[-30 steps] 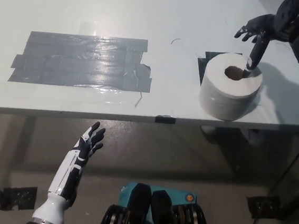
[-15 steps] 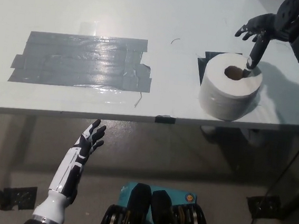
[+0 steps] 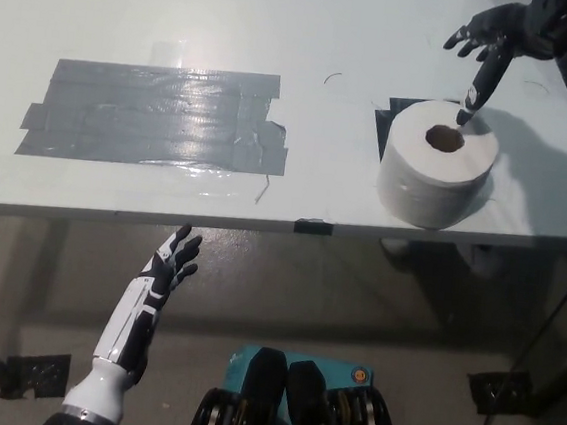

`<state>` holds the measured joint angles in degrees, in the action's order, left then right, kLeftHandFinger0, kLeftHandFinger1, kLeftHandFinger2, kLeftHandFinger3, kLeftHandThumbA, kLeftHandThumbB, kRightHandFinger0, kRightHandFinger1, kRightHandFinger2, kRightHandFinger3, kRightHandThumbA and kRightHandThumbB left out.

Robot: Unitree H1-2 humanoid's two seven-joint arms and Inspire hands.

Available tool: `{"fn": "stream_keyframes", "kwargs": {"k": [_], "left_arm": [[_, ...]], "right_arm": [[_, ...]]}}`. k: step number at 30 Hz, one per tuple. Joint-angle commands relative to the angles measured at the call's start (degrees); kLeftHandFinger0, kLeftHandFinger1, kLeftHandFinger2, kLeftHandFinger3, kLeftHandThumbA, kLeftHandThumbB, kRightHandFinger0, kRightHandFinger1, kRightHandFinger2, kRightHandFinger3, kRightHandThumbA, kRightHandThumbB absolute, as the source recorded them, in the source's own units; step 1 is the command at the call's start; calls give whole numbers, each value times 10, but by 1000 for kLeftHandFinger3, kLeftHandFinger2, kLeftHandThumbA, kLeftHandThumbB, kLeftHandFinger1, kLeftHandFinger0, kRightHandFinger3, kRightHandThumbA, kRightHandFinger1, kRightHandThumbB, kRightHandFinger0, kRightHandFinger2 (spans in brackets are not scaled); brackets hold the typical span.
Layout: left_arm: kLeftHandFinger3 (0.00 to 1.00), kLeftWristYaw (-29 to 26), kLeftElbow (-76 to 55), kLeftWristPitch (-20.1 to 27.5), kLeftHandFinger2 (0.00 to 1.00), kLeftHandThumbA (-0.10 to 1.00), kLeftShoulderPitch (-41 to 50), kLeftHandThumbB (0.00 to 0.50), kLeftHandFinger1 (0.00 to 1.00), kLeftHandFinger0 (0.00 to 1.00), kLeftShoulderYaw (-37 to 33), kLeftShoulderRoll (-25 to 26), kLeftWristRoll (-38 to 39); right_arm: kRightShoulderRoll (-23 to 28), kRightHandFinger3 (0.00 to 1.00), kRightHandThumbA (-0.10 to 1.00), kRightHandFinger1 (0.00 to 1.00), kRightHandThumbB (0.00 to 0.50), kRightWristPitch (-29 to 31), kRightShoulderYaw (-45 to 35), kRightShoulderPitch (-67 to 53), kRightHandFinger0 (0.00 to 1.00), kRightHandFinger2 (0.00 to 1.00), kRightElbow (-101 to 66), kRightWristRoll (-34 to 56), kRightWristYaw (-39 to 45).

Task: A toilet paper roll is kept on the black spot on the desk infront of the robot and the robot inserts its right thumb into the hole in the centre to grab the roll. Then it passes the roll to a person.

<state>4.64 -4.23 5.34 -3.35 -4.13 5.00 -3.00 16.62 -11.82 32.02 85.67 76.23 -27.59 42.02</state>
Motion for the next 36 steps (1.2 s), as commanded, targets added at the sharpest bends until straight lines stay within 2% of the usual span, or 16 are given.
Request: {"fn": "stream_keyframes", "kwargs": {"k": [1,11,15,21,23,26,27,32,36], "left_arm": [[1000,5,-11,12,1000,1000,-11,179,1000,1000,-2,4,-2],[1000,7,-15,7,1000,1000,-11,175,1000,1000,-2,5,-1],[1000,7,-17,3,1000,1000,-13,194,1000,1000,-2,4,1],[1000,6,-20,0,1000,1000,-14,179,1000,1000,-3,4,-3],[1000,6,-18,1,1000,1000,-15,181,1000,1000,-4,4,-3],[1000,7,-19,-1,1000,1000,-16,185,1000,1000,-4,4,-1],[1000,6,-19,1,1000,1000,-16,182,1000,1000,-4,4,-1],[1000,6,-17,2,1000,1000,-19,179,1000,1000,-4,4,-2],[1000,6,-17,6,1000,1000,-19,168,1000,1000,-5,5,-4]], "right_arm": [[4,1000,1000,1000,464,5,-8,49,1000,1000,2,1,9],[-3,1000,1000,1000,476,5,1,27,1000,1000,-4,-10,-7],[-5,1000,1000,1000,491,7,-3,22,1000,1000,-1,-8,-14],[-12,1000,1000,1000,500,5,-1,16,1000,1000,3,-12,-22],[-12,1000,1000,1000,466,25,-3,12,1000,1000,4,-8,-20],[-14,1000,1000,1000,451,32,0,7,1000,1000,5,-12,-29],[-16,1000,1000,1000,464,28,0,4,1000,1000,4,-13,-40],[-18,1000,1000,1000,420,44,7,-9,1000,1000,10,-21,-42],[-21,1000,1000,1000,430,46,13,-17,1000,1000,14,-26,-55]]}}
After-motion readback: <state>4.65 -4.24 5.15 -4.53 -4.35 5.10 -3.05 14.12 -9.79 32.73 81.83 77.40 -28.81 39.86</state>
